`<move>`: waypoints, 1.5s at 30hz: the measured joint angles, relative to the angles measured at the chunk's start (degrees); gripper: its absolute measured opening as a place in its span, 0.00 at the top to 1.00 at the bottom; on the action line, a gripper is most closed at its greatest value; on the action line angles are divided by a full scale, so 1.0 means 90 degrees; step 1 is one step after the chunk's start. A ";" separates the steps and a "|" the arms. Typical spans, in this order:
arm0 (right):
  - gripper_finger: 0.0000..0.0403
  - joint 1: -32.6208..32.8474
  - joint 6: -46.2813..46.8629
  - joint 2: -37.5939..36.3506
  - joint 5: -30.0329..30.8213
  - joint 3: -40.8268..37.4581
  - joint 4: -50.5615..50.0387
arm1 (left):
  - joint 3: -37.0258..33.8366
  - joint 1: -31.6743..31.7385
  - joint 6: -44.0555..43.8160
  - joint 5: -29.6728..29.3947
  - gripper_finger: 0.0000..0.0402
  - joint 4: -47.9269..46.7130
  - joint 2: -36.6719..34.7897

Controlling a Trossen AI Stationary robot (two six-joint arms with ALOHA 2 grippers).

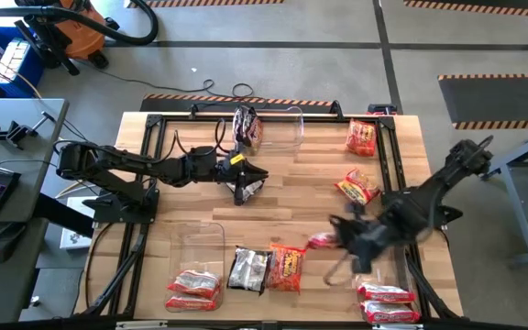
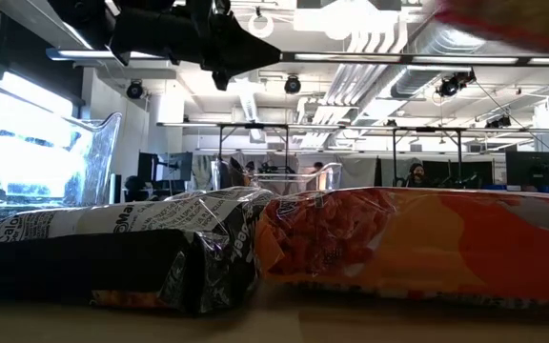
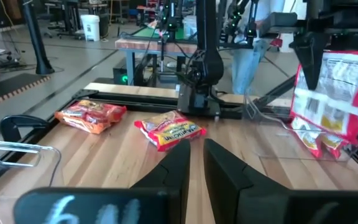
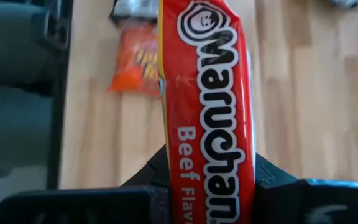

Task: Sort Maruchan noodles
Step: Put the left red noodle pack into the bottom right transparent bin

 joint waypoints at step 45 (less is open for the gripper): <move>0.83 0.3349 0.4756 0.1772 -0.0549 0.0100 -0.1769 | 0.0000 0.0007 -0.0014 -0.0311 0.91 -0.0010 0.0002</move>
